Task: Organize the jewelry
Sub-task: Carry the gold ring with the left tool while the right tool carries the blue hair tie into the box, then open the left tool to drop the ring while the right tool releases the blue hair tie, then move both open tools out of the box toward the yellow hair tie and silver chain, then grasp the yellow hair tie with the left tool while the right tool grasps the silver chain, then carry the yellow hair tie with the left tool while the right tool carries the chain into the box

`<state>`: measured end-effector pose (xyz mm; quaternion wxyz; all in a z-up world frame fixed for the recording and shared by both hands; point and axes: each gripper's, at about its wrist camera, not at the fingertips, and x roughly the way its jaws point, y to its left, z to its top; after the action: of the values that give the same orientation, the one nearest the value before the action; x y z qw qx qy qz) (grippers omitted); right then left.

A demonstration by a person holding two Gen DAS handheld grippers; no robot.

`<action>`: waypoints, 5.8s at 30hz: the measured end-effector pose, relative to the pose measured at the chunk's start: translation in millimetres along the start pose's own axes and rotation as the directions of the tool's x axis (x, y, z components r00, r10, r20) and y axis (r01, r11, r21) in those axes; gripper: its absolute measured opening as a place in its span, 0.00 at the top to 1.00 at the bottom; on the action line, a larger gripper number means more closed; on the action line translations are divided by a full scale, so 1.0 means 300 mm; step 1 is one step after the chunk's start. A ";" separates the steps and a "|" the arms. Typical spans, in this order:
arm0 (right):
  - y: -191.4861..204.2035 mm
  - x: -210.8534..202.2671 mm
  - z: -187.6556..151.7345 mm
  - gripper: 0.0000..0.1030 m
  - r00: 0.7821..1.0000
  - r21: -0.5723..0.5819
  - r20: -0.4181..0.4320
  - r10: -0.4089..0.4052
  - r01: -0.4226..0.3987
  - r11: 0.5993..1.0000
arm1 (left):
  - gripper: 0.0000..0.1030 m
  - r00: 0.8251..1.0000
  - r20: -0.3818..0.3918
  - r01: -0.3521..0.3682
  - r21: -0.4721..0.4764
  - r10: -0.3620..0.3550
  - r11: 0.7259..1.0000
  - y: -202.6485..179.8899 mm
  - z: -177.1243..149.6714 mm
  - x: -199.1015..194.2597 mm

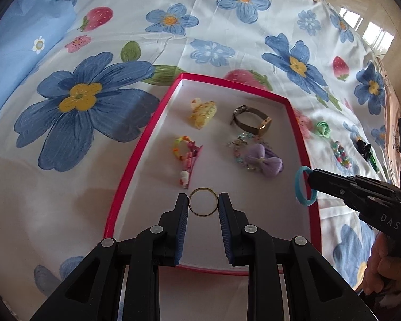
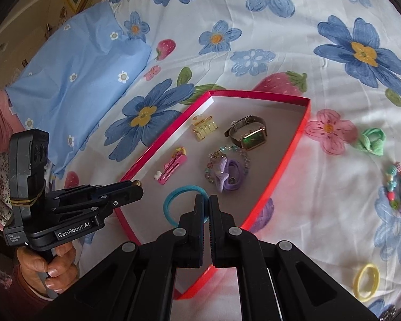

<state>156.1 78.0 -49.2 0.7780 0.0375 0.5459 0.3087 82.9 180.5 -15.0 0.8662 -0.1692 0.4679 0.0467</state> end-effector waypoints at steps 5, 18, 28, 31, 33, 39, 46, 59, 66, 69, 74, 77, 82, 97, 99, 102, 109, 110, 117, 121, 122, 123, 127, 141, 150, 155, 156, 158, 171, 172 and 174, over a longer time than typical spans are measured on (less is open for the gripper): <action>0.002 0.068 0.010 0.97 0.999 -0.019 -0.048 -0.010 0.009 1.000 | 0.78 0.999 -0.030 -0.022 -0.008 0.022 1.000 0.020 0.002 0.047; 0.006 0.183 0.032 0.96 0.985 -0.102 -0.149 -0.088 0.073 0.992 | 0.78 0.993 -0.089 -0.080 0.020 0.082 0.997 0.025 0.016 0.165; 0.036 0.215 0.029 0.95 0.973 -0.168 -0.190 -0.127 0.095 0.981 | 0.78 0.991 -0.088 -0.098 0.044 0.101 0.994 0.012 0.014 0.174; 0.037 0.212 0.030 0.92 0.976 -0.159 -0.188 -0.110 0.080 0.984 | 0.78 0.992 -0.085 -0.091 0.036 0.094 0.995 0.013 0.015 0.175; 0.036 0.206 0.030 0.86 0.979 -0.143 -0.183 -0.089 0.063 0.988 | 0.78 0.993 -0.083 -0.088 0.025 0.090 0.996 0.018 0.016 0.174; 0.036 0.156 0.025 0.79 0.990 -0.105 -0.130 -0.052 0.039 0.994 | 0.76 0.995 -0.064 -0.078 -0.016 0.077 0.997 0.040 0.017 0.142; 0.016 0.026 0.012 0.78 0.999 -0.035 -0.034 -0.018 0.017 0.999 | 0.55 0.998 -0.028 -0.060 -0.034 0.059 0.998 0.041 0.012 0.088; -0.183 -0.310 -0.144 0.75 0.987 0.140 0.104 -0.121 0.106 0.984 | 0.55 1.000 0.009 -0.026 0.012 0.026 1.000 -0.051 -0.015 -0.016; -0.340 -0.493 -0.260 0.70 0.960 0.267 0.137 -0.245 0.202 0.942 | 0.55 0.999 0.023 0.048 0.089 -0.050 0.995 -0.176 -0.036 -0.080; -0.394 -0.557 -0.316 0.69 0.947 0.317 0.144 -0.286 0.230 0.920 | 0.55 0.997 0.008 0.079 0.129 -0.081 0.989 -0.234 -0.051 -0.084; -0.459 -0.625 -0.390 0.62 0.930 0.379 0.148 -0.336 0.260 0.888 | 0.55 0.994 -0.026 0.110 0.184 -0.107 0.977 -0.320 -0.062 -0.061; -0.479 -0.644 -0.426 0.59 0.925 0.396 0.141 -0.352 0.273 0.877 | 0.55 0.991 -0.046 0.129 0.211 -0.122 0.969 -0.371 -0.070 -0.043; -0.505 -0.642 -0.474 0.53 0.928 0.413 0.121 -0.353 0.276 0.868 | 0.52 0.988 -0.070 0.149 0.251 -0.135 0.956 -0.454 -0.076 -0.009; -0.485 -0.590 -0.492 0.40 0.935 0.339 0.087 -0.345 0.298 0.892 | 0.48 0.983 -0.127 0.169 0.341 -0.132 0.925 -0.641 -0.070 0.121; -0.482 -0.578 -0.489 0.39 0.935 0.322 0.079 -0.344 0.303 0.897 | 0.48 0.981 -0.138 0.179 0.351 -0.138 0.919 -0.669 -0.063 0.147; -0.481 -0.562 -0.484 0.39 0.937 0.298 0.068 -0.343 0.309 0.903 | 0.48 0.977 -0.153 0.195 0.369 -0.147 0.909 -0.706 -0.053 0.189; -0.487 -0.495 -0.463 0.34 0.932 0.229 0.011 -0.361 0.349 0.909 | 0.49 0.968 -0.212 0.214 0.401 -0.138 0.891 -0.791 -0.031 0.351; -0.489 -0.488 -0.463 0.33 0.931 0.220 0.005 -0.365 0.355 0.908 | 0.50 0.965 -0.222 0.221 0.408 -0.138 0.886 -0.803 -0.032 0.377; -0.505 -0.441 -0.470 0.35 0.925 0.186 0.001 -0.379 0.372 0.909 | 0.95 0.967 -0.219 0.217 0.453 -0.128 0.865 -0.848 -0.027 0.441; -0.531 -0.445 -0.466 0.69 0.908 0.204 0.015 -0.419 0.408 0.890 | 0.97 0.966 -0.215 0.224 0.434 -0.141 0.873 -0.817 -0.031 0.406; -0.537 -0.449 -0.465 0.77 0.908 0.213 0.016 -0.419 0.406 0.889 | 0.97 0.966 -0.211 0.226 0.426 -0.146 0.876 -0.805 -0.030 0.391; -0.546 -0.455 -0.465 0.80 0.913 0.227 0.017 -0.408 0.394 0.891 | 0.97 0.967 -0.206 0.227 0.415 -0.152 0.881 -0.790 -0.029 0.378; -0.551 -0.474 -0.463 0.83 0.924 0.257 0.036 -0.381 0.360 0.897 | 0.97 0.968 -0.181 0.234 0.375 -0.177 0.897 -0.719 -0.033 0.288; -0.367 -0.539 -0.324 0.84 0.945 0.200 0.184 -0.270 0.233 0.952 | 0.97 0.979 -0.050 0.202 0.260 -0.196 0.944 -0.466 -0.032 0.005; -0.230 -0.517 -0.211 0.84 0.958 0.114 0.230 -0.174 0.151 0.982 | 0.97 0.991 0.005 0.132 0.186 -0.136 0.974 -0.300 -0.042 -0.097; -0.157 -0.478 -0.167 0.84 0.966 0.066 0.228 -0.123 0.111 0.992 | 0.97 0.995 0.022 0.089 0.138 -0.093 0.986 -0.214 -0.043 -0.127; -0.139 -0.464 -0.155 0.84 0.968 0.055 0.226 -0.109 0.099 0.994 | 0.97 0.996 0.026 0.079 0.126 -0.083 0.989 -0.195 -0.044 -0.134; -0.109 -0.444 -0.139 0.84 0.971 0.037 0.222 -0.089 0.082 0.996 | 0.97 0.997 0.029 0.069 0.106 -0.072 0.992 -0.168 -0.041 -0.141; 0.075 -0.298 -0.049 0.84 0.983 -0.064 0.181 0.034 -0.023 0.998 | 0.97 1.000 0.000 -0.011 0.036 0.011 0.999 -0.041 -0.025 -0.113; 0.086 -0.287 -0.044 0.84 0.983 -0.068 0.177 0.042 -0.031 0.997 | 0.97 1.000 -0.003 -0.014 0.035 0.014 0.999 -0.037 -0.023 -0.107; 0.104 -0.263 -0.034 0.84 0.985 -0.078 0.164 0.059 -0.047 0.996 | 0.97 1.000 -0.013 -0.013 0.034 0.014 0.999 -0.031 -0.018 -0.090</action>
<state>116.5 59.3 24.2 0.8132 0.0490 0.4661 0.3451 65.7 171.9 7.0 0.8654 -0.1518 0.4755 0.0436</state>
